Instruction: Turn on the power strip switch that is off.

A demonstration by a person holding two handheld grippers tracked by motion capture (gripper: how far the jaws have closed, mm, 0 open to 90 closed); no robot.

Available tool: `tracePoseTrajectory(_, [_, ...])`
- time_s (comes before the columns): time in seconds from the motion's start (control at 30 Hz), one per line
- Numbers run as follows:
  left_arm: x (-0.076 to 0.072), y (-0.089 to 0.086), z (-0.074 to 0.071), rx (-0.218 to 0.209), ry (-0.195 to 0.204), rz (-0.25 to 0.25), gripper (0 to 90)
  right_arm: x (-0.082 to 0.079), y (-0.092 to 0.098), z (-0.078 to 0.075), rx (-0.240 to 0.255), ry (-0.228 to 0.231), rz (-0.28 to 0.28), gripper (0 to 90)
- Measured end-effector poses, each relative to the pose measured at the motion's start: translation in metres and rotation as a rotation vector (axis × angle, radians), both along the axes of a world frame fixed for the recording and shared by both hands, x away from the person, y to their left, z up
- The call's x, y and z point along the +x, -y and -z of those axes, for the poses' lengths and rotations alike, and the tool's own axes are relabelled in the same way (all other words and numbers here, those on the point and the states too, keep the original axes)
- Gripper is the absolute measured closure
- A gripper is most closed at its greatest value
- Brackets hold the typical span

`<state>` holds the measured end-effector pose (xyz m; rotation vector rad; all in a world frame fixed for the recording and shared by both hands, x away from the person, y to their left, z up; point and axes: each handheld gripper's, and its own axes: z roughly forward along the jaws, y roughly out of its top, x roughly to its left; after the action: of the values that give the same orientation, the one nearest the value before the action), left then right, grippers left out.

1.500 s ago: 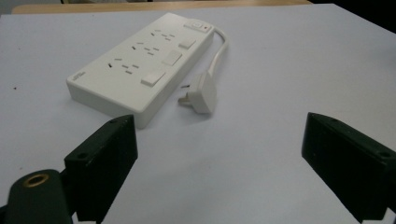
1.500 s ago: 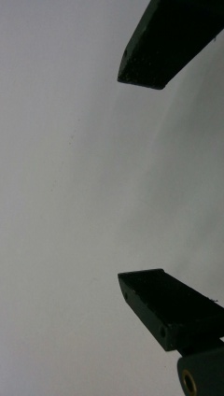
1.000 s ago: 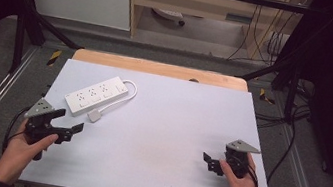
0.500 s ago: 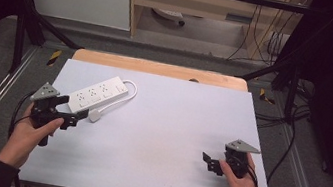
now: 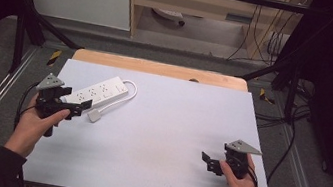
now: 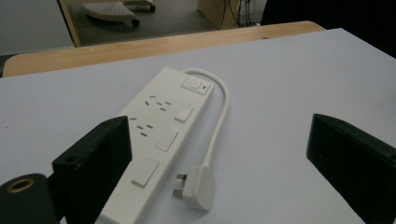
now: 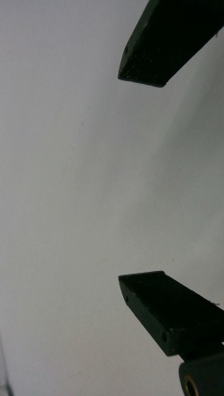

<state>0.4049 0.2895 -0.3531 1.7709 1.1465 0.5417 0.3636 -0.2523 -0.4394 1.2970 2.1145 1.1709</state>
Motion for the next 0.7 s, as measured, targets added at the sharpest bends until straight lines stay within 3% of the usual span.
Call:
tracePoseTrajectory(0.17, [0.006, 0.001, -0.005, 0.009, 0.014, -0.016, 6.9, 0.000, 0.000, 0.001, -0.021, 0.003, -0.008, 3.9])
tracePoseTrajectory(0.33, [0.012, 0.003, -0.011, 0.026, 0.027, -0.016, 7.0, 0.000, 0.002, 0.000, -0.005, 0.003, 0.004, 3.9])
tracePoseTrajectory(0.7, [0.020, 0.004, -0.006, 0.039, 0.016, -0.033, 7.0, -0.001, 0.003, 0.001, 0.002, 0.000, 0.015, 3.9])
